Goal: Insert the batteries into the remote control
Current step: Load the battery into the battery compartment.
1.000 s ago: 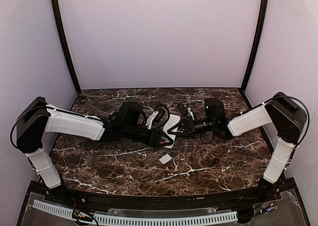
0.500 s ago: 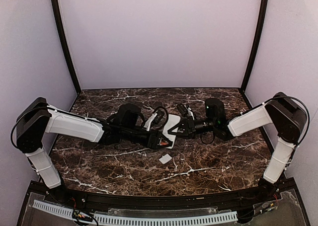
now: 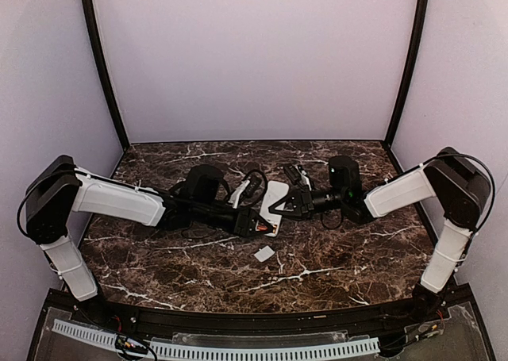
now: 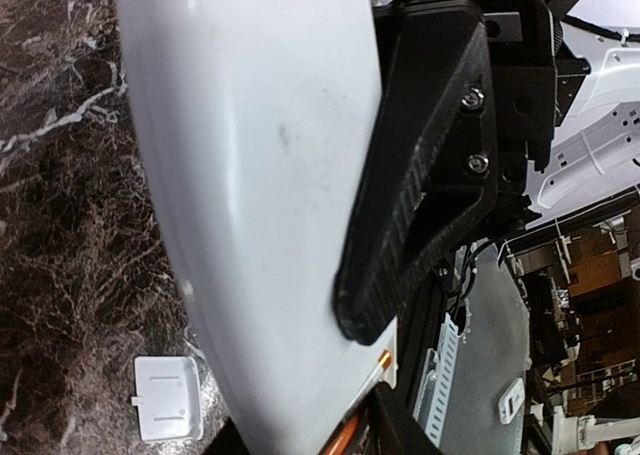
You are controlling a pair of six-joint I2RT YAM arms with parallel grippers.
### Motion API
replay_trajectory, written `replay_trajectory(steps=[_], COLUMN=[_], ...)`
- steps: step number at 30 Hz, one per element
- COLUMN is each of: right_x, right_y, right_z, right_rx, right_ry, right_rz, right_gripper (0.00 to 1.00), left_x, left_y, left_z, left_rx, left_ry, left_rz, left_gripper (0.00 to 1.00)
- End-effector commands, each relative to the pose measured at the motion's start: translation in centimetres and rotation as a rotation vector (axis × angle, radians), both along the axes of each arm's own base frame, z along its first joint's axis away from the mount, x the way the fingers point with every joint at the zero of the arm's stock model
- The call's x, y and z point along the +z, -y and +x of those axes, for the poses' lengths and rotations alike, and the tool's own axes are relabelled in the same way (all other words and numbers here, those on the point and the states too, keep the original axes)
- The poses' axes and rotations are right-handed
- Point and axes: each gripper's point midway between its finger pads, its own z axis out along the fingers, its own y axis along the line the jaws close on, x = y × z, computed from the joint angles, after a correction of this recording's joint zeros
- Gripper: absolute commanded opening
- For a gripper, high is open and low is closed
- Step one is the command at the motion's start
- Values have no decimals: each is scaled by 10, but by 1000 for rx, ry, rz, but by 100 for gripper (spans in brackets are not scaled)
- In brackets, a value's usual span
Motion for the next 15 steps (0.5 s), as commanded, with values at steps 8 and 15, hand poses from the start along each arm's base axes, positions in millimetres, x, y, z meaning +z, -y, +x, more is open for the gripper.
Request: replay_trajectory(steps=[8, 15], right_x=[21, 18], right_y=[-1, -3], right_z=[-1, 0], right_rx=[-4, -8], right_ry=[15, 20], right_rz=[34, 18], right_gripper=[0, 0], left_x=[-3, 3], left_y=[-1, 5], left_z=[16, 14], left_rx=[66, 49], left_ry=[-11, -25], left_rz=[36, -6], left_gripper=[40, 51])
